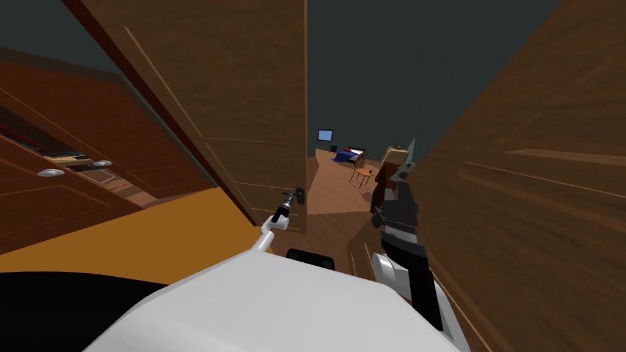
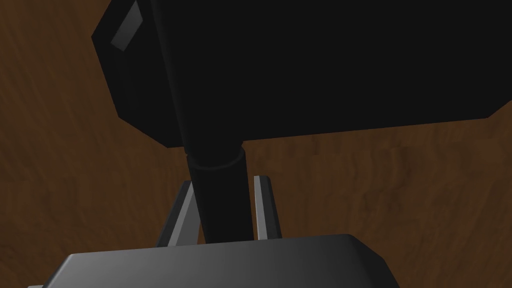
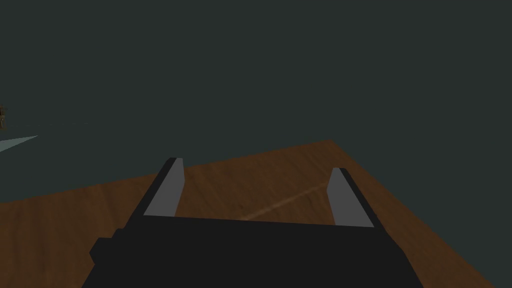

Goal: Push the door open

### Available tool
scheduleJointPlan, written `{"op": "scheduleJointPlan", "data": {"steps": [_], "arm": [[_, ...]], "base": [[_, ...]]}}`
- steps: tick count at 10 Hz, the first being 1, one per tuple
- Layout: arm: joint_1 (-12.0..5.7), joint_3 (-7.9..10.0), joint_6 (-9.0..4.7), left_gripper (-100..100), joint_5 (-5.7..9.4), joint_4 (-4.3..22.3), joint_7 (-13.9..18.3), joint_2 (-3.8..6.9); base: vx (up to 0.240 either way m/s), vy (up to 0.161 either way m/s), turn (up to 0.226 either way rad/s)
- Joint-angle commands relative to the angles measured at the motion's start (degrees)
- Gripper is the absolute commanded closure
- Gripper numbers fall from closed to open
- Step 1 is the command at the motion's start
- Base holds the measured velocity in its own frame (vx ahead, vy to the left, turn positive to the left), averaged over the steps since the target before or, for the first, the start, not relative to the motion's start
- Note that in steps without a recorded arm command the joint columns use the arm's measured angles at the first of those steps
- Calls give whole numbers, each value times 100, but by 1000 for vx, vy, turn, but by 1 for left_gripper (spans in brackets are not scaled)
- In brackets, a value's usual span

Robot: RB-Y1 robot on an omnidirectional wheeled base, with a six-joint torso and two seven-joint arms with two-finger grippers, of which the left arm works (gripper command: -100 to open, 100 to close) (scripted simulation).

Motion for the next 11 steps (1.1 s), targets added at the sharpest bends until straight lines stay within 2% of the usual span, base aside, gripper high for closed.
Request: {"op": "scheduleJointPlan", "data": {"steps": [1, 3, 6, 11], "arm": [[-82, 22, -35, 100, 143, 28, -213, 34], [-144, -34, -54, 100, 273, 94, -411, -26], [-246, -126, -86, 100, 489, 204, -740, -175], [-403, -267, -134, 100, 819, 372, -1243, -573]], "base": [[201, -29, 222], [190, -31, 207], [157, -36, 201], [133, -84, 188]]}}
